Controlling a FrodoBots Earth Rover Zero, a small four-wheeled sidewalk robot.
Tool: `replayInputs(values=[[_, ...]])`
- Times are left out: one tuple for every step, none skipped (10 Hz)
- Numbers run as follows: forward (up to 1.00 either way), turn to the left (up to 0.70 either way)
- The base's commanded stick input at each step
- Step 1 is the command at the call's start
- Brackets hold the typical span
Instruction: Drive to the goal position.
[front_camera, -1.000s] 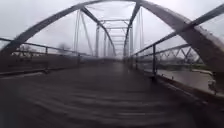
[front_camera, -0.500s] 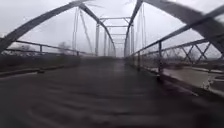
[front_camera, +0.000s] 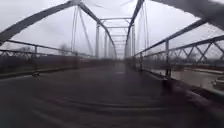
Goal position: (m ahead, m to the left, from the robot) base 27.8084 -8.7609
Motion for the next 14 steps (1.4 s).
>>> replayInputs(values=[[1.0,-0.13],[1.0,-0.33],[1.0,-0.28],[1.0,-0.06],[1.0,-0.11],[1.0,-0.34],[1.0,-0.13],[1.0,-0.01],[1.0,0.0],[1.0,0.0],[1.0,0.0],[1.0,0.0],[1.0,0.0],[1.0,0.0]])
